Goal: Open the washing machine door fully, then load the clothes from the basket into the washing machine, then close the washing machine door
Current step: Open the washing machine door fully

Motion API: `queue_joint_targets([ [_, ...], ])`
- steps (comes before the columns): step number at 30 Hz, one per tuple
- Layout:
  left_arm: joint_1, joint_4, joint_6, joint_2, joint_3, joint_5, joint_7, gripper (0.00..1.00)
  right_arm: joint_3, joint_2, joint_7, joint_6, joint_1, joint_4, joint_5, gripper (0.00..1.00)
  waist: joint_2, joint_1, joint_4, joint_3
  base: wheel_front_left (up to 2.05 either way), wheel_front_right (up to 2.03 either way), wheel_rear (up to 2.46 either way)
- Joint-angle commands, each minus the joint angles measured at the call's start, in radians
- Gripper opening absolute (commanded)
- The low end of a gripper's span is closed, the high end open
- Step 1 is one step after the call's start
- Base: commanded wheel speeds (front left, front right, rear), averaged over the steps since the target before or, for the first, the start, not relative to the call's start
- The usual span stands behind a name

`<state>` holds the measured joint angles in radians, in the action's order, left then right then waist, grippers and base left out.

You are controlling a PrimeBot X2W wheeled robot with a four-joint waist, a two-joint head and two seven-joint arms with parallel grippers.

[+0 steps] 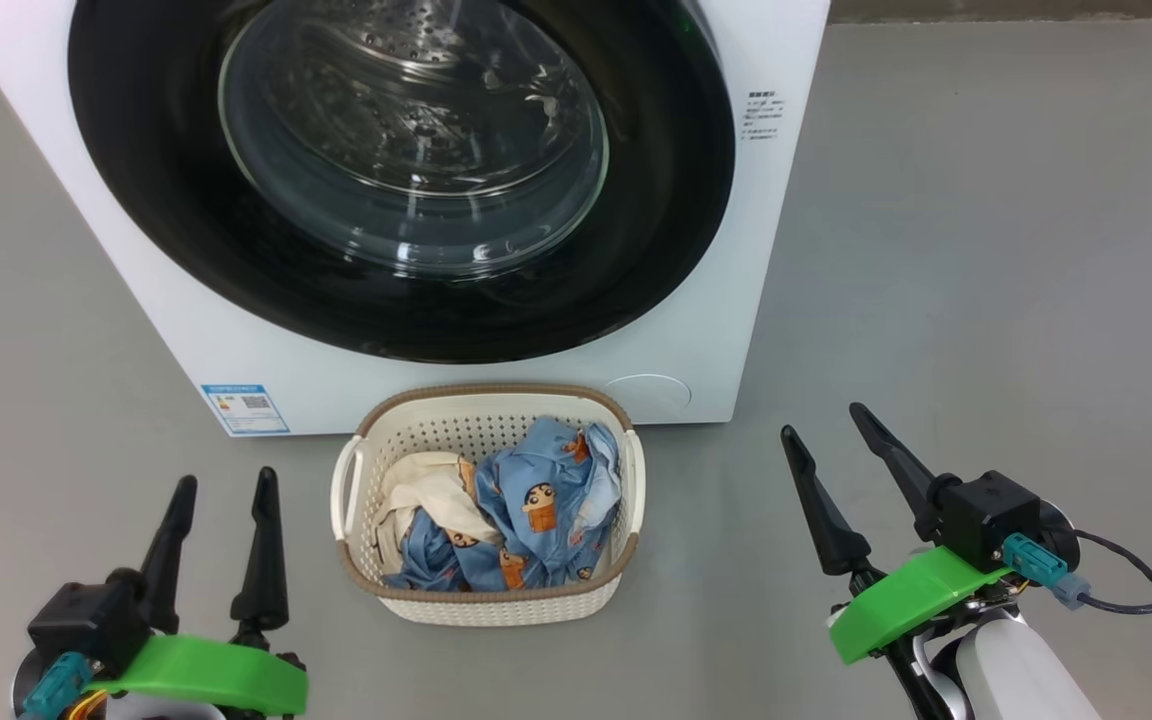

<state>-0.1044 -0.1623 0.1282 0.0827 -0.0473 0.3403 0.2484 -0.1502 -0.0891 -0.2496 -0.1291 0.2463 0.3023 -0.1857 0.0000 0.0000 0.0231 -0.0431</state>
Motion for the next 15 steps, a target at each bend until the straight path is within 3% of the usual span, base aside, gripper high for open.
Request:
queue_joint_targets([
  [1, -0.042, 0.024, 0.003, 0.025, 0.033, 0.002, 0.013, 1.00, -0.021, 0.008, -0.012, -0.002, 0.024, -0.026, 0.003, 1.00, 0.0000, 0.0000, 0.000, 0.001, 0.19, 0.19, -0.39],
  [15, -0.043, 0.021, 0.003, 0.023, 0.035, -0.004, 0.013, 1.00, -0.021, 0.009, -0.012, -0.002, 0.024, -0.025, 0.003, 1.00, 0.0000, 0.0000, 0.004, 0.001, 0.01, 0.01, -0.02],
])
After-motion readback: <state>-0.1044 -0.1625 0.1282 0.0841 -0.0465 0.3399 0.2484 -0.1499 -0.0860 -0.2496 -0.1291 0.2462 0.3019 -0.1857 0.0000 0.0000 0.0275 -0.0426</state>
